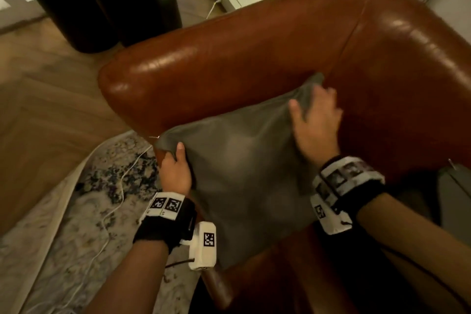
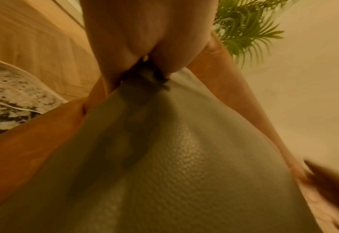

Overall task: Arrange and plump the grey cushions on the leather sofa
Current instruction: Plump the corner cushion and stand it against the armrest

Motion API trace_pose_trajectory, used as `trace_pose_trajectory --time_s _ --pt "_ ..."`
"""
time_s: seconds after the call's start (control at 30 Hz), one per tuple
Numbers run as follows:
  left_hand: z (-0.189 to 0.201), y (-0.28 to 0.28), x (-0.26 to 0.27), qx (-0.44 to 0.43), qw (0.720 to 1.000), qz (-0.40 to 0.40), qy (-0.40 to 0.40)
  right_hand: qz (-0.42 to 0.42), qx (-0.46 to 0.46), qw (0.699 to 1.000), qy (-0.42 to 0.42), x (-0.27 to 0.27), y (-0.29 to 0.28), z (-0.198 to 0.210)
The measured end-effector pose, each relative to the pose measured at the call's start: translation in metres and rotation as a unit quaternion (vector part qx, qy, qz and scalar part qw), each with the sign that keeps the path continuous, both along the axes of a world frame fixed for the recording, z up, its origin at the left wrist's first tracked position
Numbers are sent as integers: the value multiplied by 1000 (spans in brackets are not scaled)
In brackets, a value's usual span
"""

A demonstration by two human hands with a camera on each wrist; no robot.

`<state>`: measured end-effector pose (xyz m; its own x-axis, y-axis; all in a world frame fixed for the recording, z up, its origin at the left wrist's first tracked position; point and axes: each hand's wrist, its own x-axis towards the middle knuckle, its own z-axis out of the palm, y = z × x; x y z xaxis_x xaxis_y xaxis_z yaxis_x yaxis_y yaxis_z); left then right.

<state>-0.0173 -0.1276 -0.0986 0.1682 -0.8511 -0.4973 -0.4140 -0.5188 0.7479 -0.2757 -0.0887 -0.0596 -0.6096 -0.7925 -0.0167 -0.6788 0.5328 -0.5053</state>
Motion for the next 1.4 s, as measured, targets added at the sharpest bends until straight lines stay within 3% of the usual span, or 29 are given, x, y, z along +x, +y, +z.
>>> trace_pose_trajectory --time_s 0.07,0.13,0.2,0.27,0.33,0.4,0.47,0.5,0.57,0.6,0.8,0.87,0.97,1.0,1.03,1.07,1.13,1.17,1.2,1.23,1.27,1.33,1.4 --pt "-3 3 1 -9 1000 7 -8 219 -40 972 74 65 4 -1" --pt "-3 5 4 -20 1000 22 9 422 1 899 118 122 11 -15" --pt "-4 7 9 -29 998 33 37 504 48 852 133 131 11 -31" --pt "-9 7 20 -25 996 43 67 460 45 875 141 92 6 -45" --pt "-10 6 24 -27 995 44 85 338 65 928 141 24 6 -53" --pt "-6 7 19 -42 997 25 63 225 153 955 121 -45 13 -58" --pt "-5 7 15 -47 997 28 53 159 226 961 29 -79 18 -58" --pt "-4 8 13 -42 996 36 64 122 219 967 -53 -85 20 -57" --pt "-2 9 9 -36 996 43 76 5 129 962 -241 -81 24 -52" --pt "3 11 8 -38 996 40 76 -42 90 952 -290 -77 27 -47" --pt "16 8 6 -109 991 35 68 -27 -24 975 -220 -74 39 -4" --pt "12 3 7 -105 991 35 77 -26 0 974 -223 -74 34 -7" --pt "5 9 4 -105 992 29 59 -42 -16 995 -94 -48 35 -16" --pt "3 12 1 -115 991 34 54 -8 -63 998 -21 -26 40 -17" --pt "1 15 0 -125 991 39 40 76 -96 992 42 2 49 -19" --pt "-1 17 0 -131 990 39 21 202 -114 967 106 36 60 -26" --pt "-1 15 1 -142 989 50 -6 449 -119 861 207 87 81 -45" --pt "-3 12 3 -146 988 54 -9 508 -114 821 234 91 83 -55" --pt "-5 8 3 -146 988 57 -6 523 -106 809 247 78 77 -63" --pt "-6 5 4 -145 988 57 1 497 -99 822 260 56 69 -72" --pt "-7 2 3 -147 987 58 6 435 -85 859 257 30 62 -79" --pt "-5 0 0 -159 984 78 16 233 -41 954 183 -22 56 -88" --pt "-3 2 -5 -164 979 114 29 33 9 998 60 -61 57 -89"
